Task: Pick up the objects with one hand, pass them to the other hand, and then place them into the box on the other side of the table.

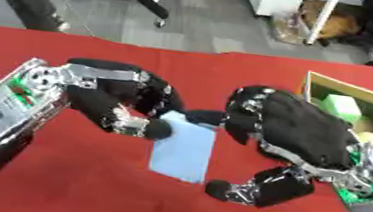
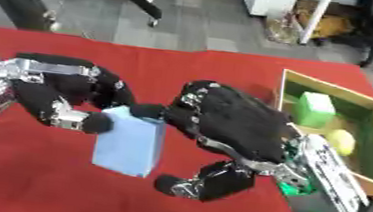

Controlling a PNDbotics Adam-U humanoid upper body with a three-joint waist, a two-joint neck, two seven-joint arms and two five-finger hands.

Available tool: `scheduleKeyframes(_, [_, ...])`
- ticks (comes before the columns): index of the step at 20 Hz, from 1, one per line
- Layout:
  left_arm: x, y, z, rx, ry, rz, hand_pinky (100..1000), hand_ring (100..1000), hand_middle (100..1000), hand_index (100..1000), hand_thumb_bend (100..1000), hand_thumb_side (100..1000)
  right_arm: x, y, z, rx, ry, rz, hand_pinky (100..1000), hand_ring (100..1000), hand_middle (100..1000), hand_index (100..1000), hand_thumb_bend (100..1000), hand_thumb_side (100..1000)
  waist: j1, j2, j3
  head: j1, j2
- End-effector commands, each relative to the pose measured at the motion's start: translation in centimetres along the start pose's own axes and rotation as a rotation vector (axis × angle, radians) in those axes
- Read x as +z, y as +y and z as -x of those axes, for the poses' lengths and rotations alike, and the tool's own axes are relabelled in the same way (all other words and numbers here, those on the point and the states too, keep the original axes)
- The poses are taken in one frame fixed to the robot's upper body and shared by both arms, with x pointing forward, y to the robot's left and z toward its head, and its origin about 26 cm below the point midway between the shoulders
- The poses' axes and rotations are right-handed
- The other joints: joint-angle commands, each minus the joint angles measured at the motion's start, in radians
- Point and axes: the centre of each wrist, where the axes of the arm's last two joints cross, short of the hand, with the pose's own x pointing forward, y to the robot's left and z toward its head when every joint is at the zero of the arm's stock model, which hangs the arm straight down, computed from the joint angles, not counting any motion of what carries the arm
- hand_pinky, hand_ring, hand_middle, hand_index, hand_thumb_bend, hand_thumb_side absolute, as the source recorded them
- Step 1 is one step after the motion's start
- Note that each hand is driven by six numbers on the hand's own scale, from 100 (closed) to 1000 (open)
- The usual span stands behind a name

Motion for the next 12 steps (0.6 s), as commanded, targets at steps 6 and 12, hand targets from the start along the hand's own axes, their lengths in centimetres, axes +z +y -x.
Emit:
scheduleKeyframes(6, [-0.11, 0.52, -1.86, -0.008, -0.067, -0.051, 669, 611, 518, 659, 168, 407, -0.17, -0.88, -0.11, 0.044, 0.025, 0.018, 589, 399, 261, 904, 491, 365, 0.015, -0.034, -0.004, 0.000, -0.007])
scheduleKeyframes(12, [-0.48, 0.29, -2.07, 0.019, -0.076, -0.052, 669, 612, 519, 660, 165, 412, -0.09, -0.88, -0.07, 0.077, 0.095, 0.050, 565, 378, 238, 858, 472, 308, 0.015, -0.033, -0.006, 0.000, -0.009])
